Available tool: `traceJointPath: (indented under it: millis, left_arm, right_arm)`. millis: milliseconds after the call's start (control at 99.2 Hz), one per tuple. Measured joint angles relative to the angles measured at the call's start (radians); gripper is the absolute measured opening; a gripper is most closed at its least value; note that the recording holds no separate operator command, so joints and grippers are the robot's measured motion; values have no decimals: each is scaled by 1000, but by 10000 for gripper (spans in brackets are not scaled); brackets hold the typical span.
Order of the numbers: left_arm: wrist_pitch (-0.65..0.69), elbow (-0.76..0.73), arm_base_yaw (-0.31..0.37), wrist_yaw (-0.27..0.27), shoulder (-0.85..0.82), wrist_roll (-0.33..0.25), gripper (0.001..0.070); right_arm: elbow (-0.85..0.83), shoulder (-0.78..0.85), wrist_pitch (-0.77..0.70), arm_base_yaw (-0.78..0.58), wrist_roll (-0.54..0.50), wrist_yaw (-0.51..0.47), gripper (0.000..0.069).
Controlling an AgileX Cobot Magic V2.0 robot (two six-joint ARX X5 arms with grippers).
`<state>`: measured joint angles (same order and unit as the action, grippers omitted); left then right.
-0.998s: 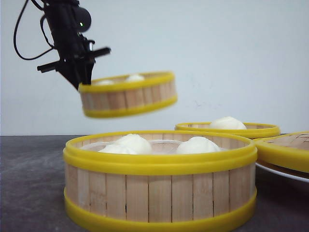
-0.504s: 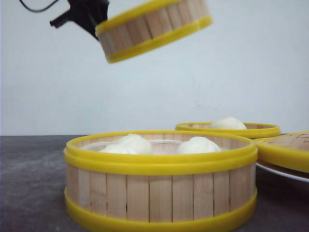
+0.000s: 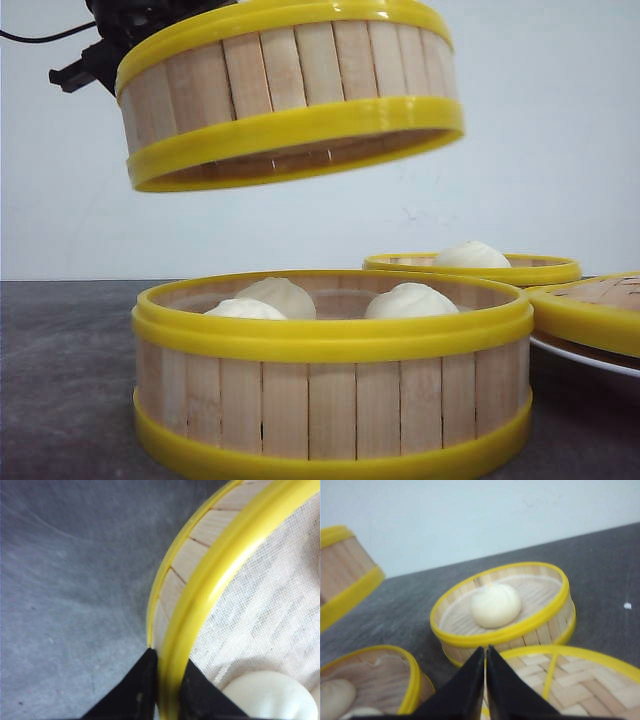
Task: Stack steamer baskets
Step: 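Grip the rim and lift the basket up toward the nearest basket, then lower the held basket onto the nearest basket and release it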
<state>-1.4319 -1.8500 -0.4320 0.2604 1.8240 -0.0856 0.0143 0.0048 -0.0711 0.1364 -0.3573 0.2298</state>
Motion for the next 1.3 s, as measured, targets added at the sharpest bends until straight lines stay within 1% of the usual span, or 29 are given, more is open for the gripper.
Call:
traceJointPath:
  millis: [71, 171, 212, 393, 544, 696, 927, 1089, 1300]
  left_arm:
    - [0, 27, -23, -12, 0, 4, 21]
    - [0, 34, -62, -76, 0, 14, 21]
    - [0, 34, -76, -85, 0, 15, 21]
    - [8, 34, -110, -86, 5, 14, 21]
    - [15, 34, -134, -85, 41, 14, 21]
    - [15, 34, -142, -88, 92, 14, 21]
    - [15, 34, -150, -88, 113, 15, 21]
    - [8, 34, -150, -88, 131, 16, 21]
    - [7, 34, -151, -131, 132, 19, 21]
  right_arm:
    - [0, 0, -17, 0, 0, 14, 4]
    - [0, 0, -28, 0, 0, 32, 4]
    - [0, 0, -28, 0, -2, 34, 4]
    - [0, 0, -29, 0, -14, 39, 4]
    - [0, 0, -29, 0, -15, 40, 4]
    - [0, 0, -29, 0, -15, 40, 4]
    - [0, 0, -30, 0, -16, 40, 4]
    - [0, 0, -57, 0, -16, 39, 4]
    - [0, 0, -61, 0, -17, 35, 4]
